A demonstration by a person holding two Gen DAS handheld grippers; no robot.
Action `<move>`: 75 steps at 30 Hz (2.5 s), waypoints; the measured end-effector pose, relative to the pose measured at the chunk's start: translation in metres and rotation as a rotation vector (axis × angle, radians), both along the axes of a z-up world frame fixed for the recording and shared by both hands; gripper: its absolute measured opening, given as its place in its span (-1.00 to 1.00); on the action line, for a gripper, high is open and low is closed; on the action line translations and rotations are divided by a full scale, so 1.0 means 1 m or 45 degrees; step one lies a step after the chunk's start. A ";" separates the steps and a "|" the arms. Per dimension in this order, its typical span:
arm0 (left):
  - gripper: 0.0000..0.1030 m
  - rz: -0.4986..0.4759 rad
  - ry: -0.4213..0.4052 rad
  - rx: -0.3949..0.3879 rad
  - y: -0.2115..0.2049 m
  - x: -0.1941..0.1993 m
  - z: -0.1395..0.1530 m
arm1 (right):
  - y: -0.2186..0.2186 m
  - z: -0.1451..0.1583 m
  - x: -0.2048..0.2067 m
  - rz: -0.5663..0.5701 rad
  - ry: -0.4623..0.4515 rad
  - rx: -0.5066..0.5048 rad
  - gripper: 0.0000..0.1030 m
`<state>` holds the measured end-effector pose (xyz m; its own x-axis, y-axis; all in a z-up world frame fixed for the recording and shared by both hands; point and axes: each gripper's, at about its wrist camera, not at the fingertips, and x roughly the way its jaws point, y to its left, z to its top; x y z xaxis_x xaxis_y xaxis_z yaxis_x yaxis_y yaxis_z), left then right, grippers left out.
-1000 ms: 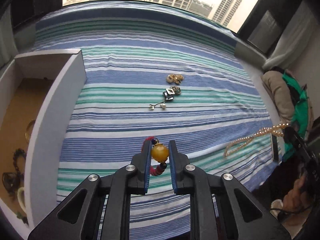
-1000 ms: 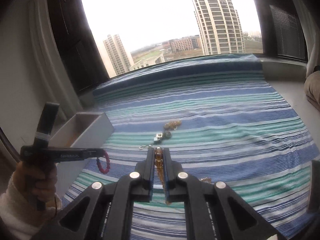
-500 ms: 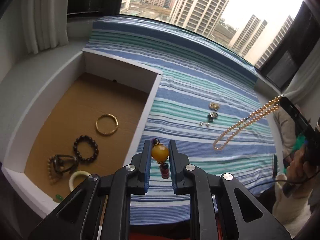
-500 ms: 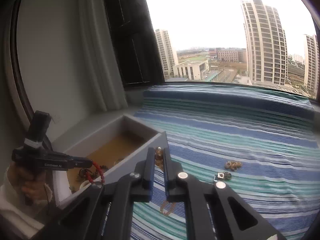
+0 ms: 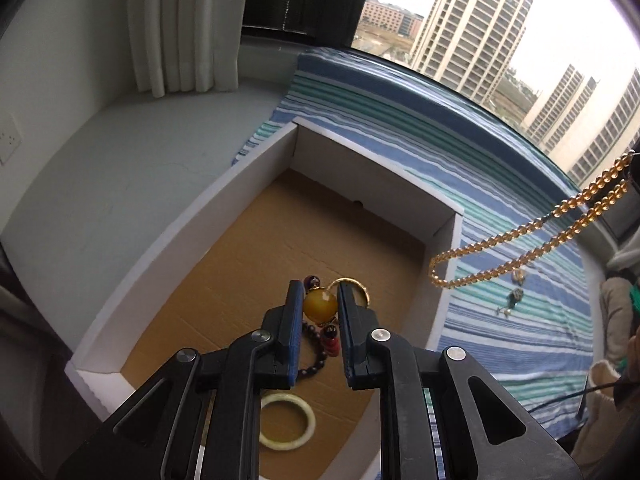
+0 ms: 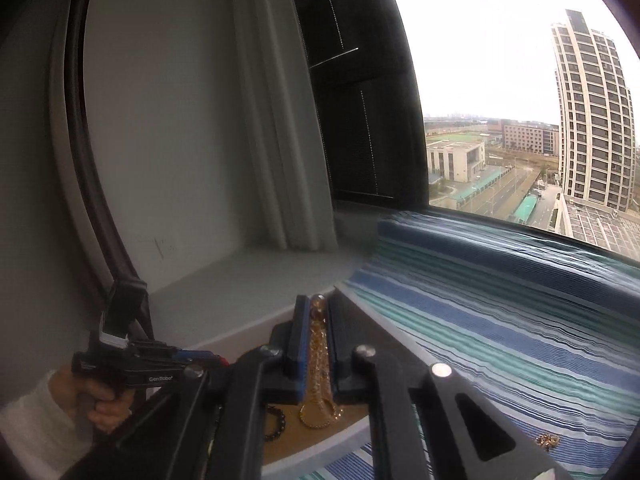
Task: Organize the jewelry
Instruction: 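Carry the necklace and red bracelet into the white box and release them, then move both tools back over the bedspread toward the silver pendants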
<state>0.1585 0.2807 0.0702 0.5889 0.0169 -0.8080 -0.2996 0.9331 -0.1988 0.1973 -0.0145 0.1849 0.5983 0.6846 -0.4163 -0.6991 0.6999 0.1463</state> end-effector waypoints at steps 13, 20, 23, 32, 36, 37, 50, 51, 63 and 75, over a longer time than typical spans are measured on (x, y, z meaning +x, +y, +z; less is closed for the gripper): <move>-0.70 0.114 0.177 -0.076 0.058 0.063 -0.087 | 0.105 -0.088 0.077 0.016 0.125 -0.282 -0.85; -0.59 0.126 0.290 -0.019 0.057 0.077 -0.128 | 0.109 -0.151 0.099 -0.076 0.186 -0.456 -0.83; 0.03 0.122 0.265 0.021 0.050 0.069 -0.121 | 0.100 -0.160 0.096 -0.095 0.203 -0.472 -0.47; 0.65 0.003 0.093 0.169 -0.020 0.000 -0.062 | 0.053 -0.163 0.027 -0.157 0.211 -0.314 0.27; 0.75 -0.130 0.003 0.168 -0.081 -0.033 -0.045 | 0.011 -0.179 -0.014 -0.168 0.260 -0.324 0.27; 0.75 -0.169 -0.009 0.162 -0.096 -0.037 -0.044 | -0.002 -0.183 -0.025 -0.172 0.265 -0.334 0.27; 0.77 -0.575 0.075 0.102 -0.295 -0.058 -0.111 | -0.195 -0.222 -0.127 -0.705 0.285 -0.359 0.27; 0.77 -0.581 0.087 0.131 -0.303 -0.059 -0.116 | -0.206 -0.227 -0.134 -0.752 0.296 -0.351 0.27; 0.77 -0.589 0.117 0.233 -0.327 -0.071 -0.136 | -0.250 -0.249 -0.160 -0.869 0.384 -0.269 0.27; 0.77 -0.569 0.159 0.243 -0.321 -0.071 -0.153 | -0.232 -0.254 -0.159 -0.842 0.413 -0.310 0.27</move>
<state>0.0876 -0.0400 -0.0825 0.4713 -0.0611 -0.8799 0.1274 0.9918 -0.0006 0.0382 -0.2467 -0.0695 0.6733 0.0944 -0.7333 -0.0733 0.9955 0.0608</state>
